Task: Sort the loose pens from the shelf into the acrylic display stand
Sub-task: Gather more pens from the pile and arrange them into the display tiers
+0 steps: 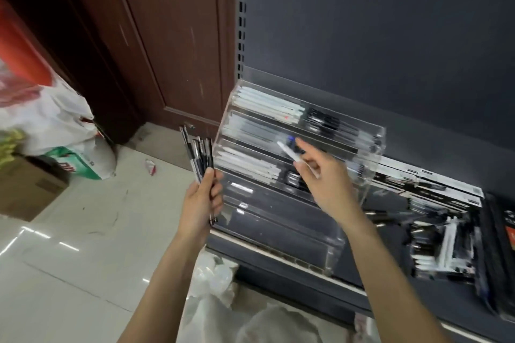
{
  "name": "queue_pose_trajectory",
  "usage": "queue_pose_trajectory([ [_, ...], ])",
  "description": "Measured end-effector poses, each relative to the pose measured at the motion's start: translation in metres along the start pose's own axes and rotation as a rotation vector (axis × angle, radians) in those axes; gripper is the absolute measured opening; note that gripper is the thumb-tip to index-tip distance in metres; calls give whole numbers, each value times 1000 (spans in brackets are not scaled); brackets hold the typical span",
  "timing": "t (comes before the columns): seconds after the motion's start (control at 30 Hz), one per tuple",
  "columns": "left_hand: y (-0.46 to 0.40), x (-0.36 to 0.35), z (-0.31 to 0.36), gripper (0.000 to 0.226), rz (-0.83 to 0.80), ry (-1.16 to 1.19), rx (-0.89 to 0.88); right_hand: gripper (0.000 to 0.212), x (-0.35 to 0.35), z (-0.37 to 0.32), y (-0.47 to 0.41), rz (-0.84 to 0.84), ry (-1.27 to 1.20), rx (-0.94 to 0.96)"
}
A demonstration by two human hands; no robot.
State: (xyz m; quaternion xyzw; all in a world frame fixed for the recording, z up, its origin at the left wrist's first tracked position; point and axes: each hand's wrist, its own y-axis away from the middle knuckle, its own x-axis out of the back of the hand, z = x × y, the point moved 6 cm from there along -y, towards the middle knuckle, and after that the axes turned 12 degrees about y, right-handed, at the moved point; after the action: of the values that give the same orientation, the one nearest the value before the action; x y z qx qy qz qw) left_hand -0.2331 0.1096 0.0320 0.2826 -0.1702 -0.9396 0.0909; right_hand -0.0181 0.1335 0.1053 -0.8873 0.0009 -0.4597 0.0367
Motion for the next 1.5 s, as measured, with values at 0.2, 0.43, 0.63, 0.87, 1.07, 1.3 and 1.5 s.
queue_pose_trajectory([
  [0.2,-28,15,20,28,-28,56,59,14,-17,-33,-70,226,229,132],
  [0.43,-45,17,17,29,-39,46,93,22,-34,-44,-74,87,223,244],
  [0.63,-44,22,10,28,-7,43,97,19,-79,-35,-36,48,239,278],
  [0.87,-45,21,8,27,-22,37,87,18,-101,-42,-46,102,352,258],
  [1.07,-38,10,1,28,-135,168,101,43,-108,-42,-49,126,532,299],
  [1.3,-33,6,-7,31,-143,301,154,29,-85,-54,-35,228,306,258],
  [1.5,-16,-15,-18,33,-195,298,182,20,-87,-58,9,14,-58,-8],
])
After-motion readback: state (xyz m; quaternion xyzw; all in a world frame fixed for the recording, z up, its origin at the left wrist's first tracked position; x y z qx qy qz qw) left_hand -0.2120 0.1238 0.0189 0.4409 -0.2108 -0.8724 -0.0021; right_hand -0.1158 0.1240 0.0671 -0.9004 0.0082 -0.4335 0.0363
